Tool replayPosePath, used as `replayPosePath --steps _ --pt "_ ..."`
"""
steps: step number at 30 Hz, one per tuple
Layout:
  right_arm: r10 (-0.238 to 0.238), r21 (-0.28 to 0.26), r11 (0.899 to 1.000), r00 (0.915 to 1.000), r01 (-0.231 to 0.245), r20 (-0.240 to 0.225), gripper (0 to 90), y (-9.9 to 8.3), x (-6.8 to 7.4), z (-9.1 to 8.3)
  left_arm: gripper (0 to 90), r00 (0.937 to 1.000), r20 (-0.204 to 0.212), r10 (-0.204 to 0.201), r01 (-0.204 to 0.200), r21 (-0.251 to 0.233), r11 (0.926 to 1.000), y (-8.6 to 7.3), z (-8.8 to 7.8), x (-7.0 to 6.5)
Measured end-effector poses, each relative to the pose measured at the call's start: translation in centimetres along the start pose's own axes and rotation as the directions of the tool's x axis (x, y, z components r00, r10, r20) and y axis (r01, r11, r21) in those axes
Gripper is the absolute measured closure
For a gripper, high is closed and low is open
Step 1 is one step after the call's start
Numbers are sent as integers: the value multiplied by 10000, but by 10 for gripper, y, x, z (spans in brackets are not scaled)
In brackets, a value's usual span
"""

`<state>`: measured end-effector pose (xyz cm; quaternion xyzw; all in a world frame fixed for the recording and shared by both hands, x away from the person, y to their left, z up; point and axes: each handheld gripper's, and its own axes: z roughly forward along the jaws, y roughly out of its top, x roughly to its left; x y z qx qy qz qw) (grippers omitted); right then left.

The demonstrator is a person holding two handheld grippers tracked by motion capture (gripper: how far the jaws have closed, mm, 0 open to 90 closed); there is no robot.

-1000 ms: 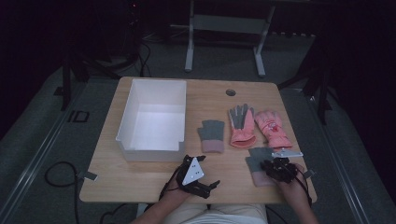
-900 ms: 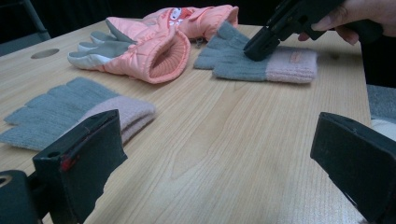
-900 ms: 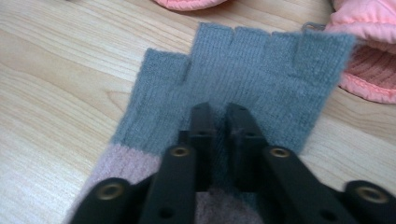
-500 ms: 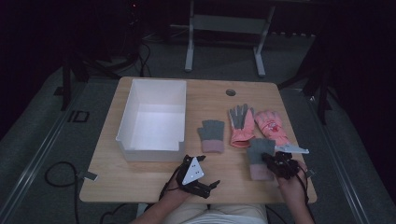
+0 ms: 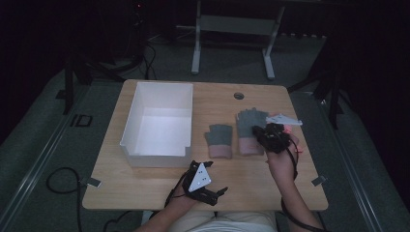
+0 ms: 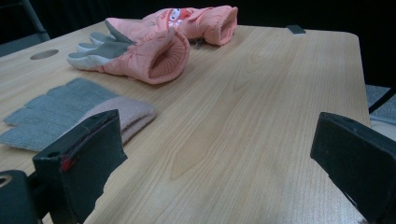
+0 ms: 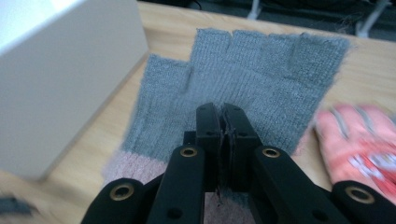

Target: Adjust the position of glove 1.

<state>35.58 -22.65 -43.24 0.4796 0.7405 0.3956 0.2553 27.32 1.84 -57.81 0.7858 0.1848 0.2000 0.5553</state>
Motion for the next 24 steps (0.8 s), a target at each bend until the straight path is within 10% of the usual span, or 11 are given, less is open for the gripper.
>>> replayPosePath --steps 11,24 --pt "39 210 9998 9988 -29 -488 863 29 44 50 23 10000 -17 29 -29 -27 10000 0 0 0" --pt "65 1872 9823 9985 38 -544 862 -3 51 115 23 10000 7 -14 14 -95 10000 -1 -1 0"
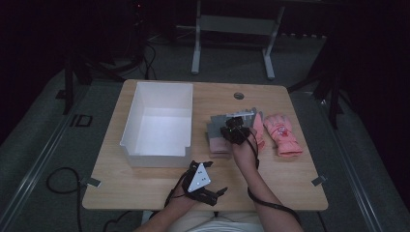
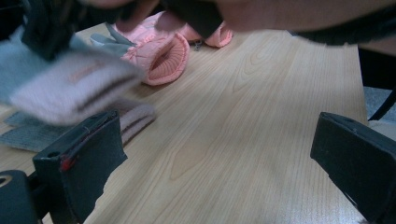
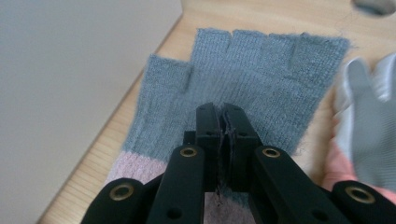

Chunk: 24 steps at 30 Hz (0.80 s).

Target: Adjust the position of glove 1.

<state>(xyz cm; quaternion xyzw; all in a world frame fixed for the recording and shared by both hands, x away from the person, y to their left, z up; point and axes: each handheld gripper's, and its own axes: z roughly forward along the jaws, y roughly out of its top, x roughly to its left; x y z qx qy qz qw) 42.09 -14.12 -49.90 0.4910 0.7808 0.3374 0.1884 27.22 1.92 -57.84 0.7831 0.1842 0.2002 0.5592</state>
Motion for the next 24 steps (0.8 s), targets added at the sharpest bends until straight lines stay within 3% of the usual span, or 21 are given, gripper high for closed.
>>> replayPosePath --steps 12,20,23,24 --pt "197 843 9962 9996 -213 191 848 -16 -3 33 23 10000 -7 1 -1 8 10000 0 0 0" --pt "214 908 9956 9997 -220 70 789 -17 -4 35 23 10000 -4 -29 29 5 10000 0 0 0" --pt "256 605 9978 9997 -257 17 754 -13 -5 27 23 10000 -8 1 -1 12 10000 0 0 0" --pt "140 512 9986 9999 -140 14 780 -12 -4 24 23 10000 -9 0 0 12 10000 0 0 0"
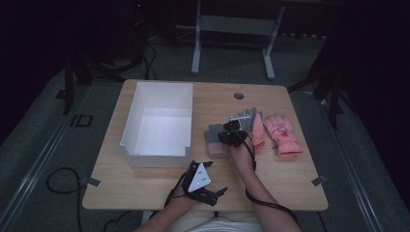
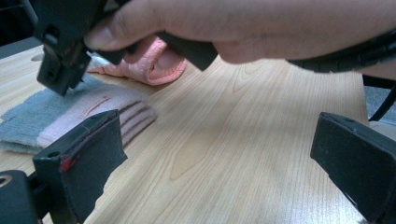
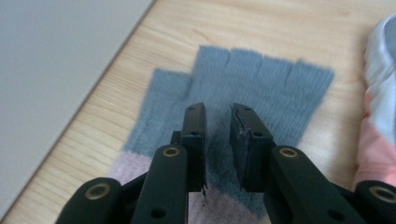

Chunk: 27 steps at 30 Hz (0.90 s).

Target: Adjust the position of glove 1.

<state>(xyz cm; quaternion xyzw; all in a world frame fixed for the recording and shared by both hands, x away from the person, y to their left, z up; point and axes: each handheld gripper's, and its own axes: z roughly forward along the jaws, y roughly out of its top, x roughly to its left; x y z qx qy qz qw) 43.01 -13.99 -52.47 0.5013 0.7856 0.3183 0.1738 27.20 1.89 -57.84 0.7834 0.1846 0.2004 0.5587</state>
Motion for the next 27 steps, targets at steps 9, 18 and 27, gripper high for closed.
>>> replayPosePath --steps 9,18,27 --pt "-548 284 9981 9983 553 -172 900 1 9 7 23 10000 3 -26 26 -5 10000 0 0 0" --pt "-866 603 9944 9962 872 -122 900 -13 11 16 23 10000 -11 14 -14 -2 10000 0 0 0" --pt "-858 568 9946 9961 868 -190 900 -35 14 -2 22 9999 -57 147 -148 -63 9999 0 -1 -2"
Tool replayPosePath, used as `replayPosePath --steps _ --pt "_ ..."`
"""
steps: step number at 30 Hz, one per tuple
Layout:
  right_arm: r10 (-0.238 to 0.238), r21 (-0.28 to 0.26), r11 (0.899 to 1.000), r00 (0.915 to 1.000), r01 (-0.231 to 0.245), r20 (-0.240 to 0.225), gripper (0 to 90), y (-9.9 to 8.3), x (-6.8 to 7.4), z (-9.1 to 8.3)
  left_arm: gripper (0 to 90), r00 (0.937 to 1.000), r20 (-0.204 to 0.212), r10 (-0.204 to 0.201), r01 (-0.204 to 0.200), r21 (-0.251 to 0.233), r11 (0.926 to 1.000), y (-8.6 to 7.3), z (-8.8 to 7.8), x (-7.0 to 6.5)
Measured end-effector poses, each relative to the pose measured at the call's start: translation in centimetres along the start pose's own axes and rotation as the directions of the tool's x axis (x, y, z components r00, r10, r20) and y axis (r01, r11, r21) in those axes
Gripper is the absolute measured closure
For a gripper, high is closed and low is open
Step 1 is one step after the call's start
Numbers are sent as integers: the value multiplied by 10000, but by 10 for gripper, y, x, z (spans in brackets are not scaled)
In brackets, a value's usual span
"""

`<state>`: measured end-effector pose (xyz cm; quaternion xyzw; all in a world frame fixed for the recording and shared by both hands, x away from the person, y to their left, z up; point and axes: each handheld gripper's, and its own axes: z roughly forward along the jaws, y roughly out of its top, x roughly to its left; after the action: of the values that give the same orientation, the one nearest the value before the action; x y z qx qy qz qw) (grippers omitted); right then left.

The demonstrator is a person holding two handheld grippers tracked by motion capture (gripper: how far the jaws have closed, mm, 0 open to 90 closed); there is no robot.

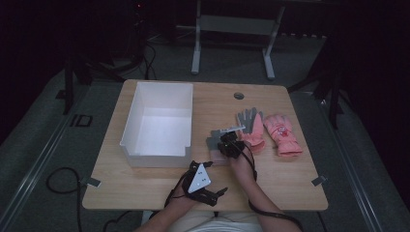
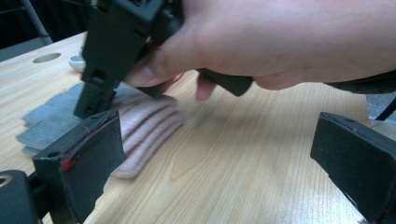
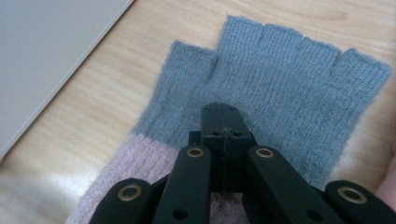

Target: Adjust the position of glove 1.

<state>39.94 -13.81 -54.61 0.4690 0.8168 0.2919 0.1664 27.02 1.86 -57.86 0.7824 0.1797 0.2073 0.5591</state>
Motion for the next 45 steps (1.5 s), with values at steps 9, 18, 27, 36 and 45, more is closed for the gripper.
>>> replayPosePath --steps 9,18,27,36,45 --pt "-58 -128 9999 9999 57 -99 900 -26 6 -19 23 9998 41 185 -184 -287 9994 0 -2 -3" --pt "-105 -227 9997 9997 100 -202 900 -54 18 -39 23 9994 184 297 -295 -112 9995 1 0 -5" --pt "182 -288 9994 9984 -198 -543 894 -60 21 -47 22 9987 402 317 -327 227 9992 6 0 -5" --pt "-673 -1398 9888 9921 522 -1058 793 -21 -23 -70 51 9968 281 749 -789 1914 9783 25 8 -6" --pt "-1064 -581 9935 9810 982 -1624 655 -8 -48 -38 153 9641 1527 2172 -2529 2787 9265 24 32 -14"
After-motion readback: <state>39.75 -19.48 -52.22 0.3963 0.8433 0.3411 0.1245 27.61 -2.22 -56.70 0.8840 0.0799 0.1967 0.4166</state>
